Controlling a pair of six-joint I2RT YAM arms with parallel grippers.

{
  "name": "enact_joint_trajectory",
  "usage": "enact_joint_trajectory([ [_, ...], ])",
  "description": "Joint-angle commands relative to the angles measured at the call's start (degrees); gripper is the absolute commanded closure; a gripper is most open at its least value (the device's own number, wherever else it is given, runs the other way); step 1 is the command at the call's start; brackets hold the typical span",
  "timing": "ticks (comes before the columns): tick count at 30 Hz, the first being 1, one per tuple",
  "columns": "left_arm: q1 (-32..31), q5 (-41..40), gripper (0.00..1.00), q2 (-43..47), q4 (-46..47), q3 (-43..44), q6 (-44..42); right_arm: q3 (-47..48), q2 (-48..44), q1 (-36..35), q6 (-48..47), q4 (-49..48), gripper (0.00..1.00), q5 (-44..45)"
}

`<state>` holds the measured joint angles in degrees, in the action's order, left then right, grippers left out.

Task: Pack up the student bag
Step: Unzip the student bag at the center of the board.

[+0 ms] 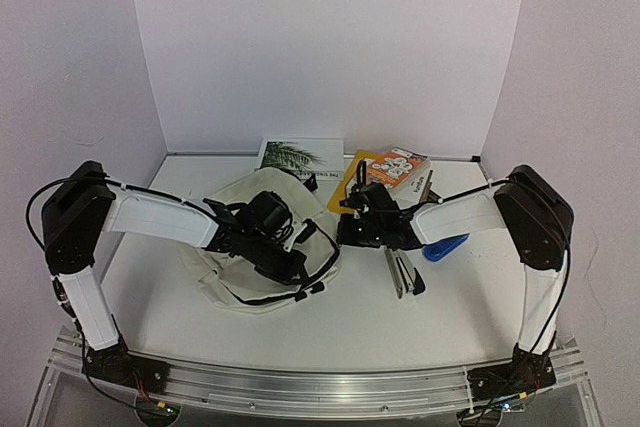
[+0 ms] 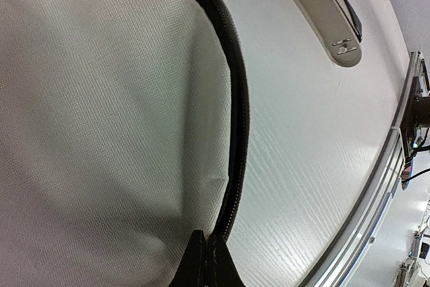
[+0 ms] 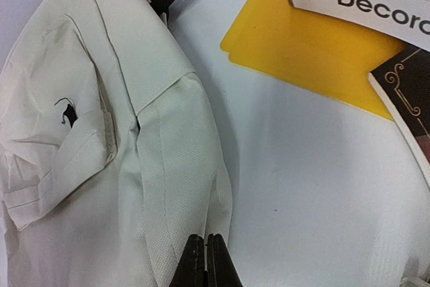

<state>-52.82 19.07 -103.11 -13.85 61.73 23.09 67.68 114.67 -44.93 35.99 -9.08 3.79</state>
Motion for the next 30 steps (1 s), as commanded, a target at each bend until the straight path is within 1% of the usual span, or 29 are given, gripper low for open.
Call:
enact_joint_trajectory([
  [1, -0.9, -0.8, 0.96, 3.2, -4.5, -0.8, 0.7, 2.3, -0.2, 0.8, -1.0, -6.4, 1.00, -2.5],
  [2, -0.9, -1.8, 0.87, 3.3, -4.2, -0.1, 0.4, 2.0, -0.5, 0.8, -1.0, -7.1, 1.00, -3.2],
  [4, -0.9, -4.4, 0.73, 2.7, -3.5, 2.7, -0.7, 1.5, -1.0, 0.8, -0.8, -7.7, 1.00, -5.7],
  [6, -0.9, -6.2, 0.64, 1.8, -3.1, 4.8, -1.6, 1.1, -1.3, 0.8, -0.4, -7.8, 1.00, -6.7],
  [7, -0.9, -8.9, 0.55, 0.8, -1.8, 6.6, -2.1, 0.4, -1.6, 0.7, 0.1, -7.8, 1.00, -7.5],
  [11, -0.9, -13.0, 0.36, -1.3, 3.3, 8.8, -3.6, -1.3, -2.9, 0.7, 0.4, -8.0, 1.00, -8.4],
  [12, -0.9, -13.3, 0.34, -2.0, 4.2, 9.7, -4.2, -1.7, -3.3, 0.7, 0.4, -8.0, 1.00, -8.5],
  [16, -0.9, -13.6, 0.32, -5.2, 4.6, 12.3, -5.0, -2.8, -4.8, 0.7, 0.7, -8.0, 1.00, -8.7],
  [21, -0.9, -14.7, 0.39, -7.2, 8.1, 11.5, -4.8, -4.3, -6.5, 0.7, 1.3, -8.0, 1.00, -7.7],
  [26, -0.9, -11.9, 0.40, -8.8, 10.2, 11.2, -4.6, -5.1, -7.2, 0.7, 1.9, -8.0, 1.00, -7.4],
  [28, -0.9, -11.4, 0.48, -9.1, 10.8, 10.7, -4.3, -5.3, -7.4, 0.7, 1.8, -8.0, 1.00, -7.2],
  [30, -0.9, -11.4, 0.61, -8.9, 11.7, 9.8, -4.0, -5.5, -7.5, 0.7, 1.7, -8.0, 1.00, -7.3],
])
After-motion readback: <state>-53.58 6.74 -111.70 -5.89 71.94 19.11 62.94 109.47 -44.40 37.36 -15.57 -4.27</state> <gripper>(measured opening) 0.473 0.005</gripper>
